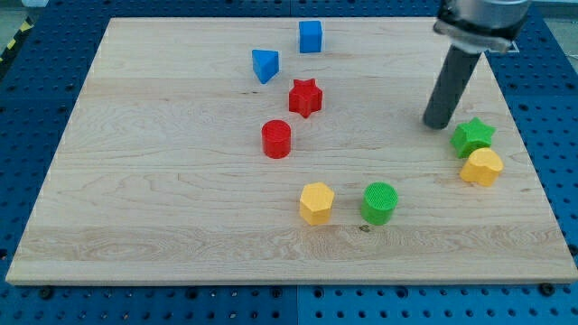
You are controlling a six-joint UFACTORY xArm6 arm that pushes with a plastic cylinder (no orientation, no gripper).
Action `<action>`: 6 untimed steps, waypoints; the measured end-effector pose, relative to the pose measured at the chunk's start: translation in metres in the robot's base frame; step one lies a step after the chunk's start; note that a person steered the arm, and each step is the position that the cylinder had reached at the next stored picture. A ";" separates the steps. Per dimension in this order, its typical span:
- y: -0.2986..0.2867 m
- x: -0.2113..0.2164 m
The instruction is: Push green star along with yellow heart down a bit
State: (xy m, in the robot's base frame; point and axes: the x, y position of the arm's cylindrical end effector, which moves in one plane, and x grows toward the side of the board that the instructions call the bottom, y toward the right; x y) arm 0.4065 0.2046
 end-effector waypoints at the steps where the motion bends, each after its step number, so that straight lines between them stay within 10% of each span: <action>1: 0.070 -0.007; 6: -0.005 0.045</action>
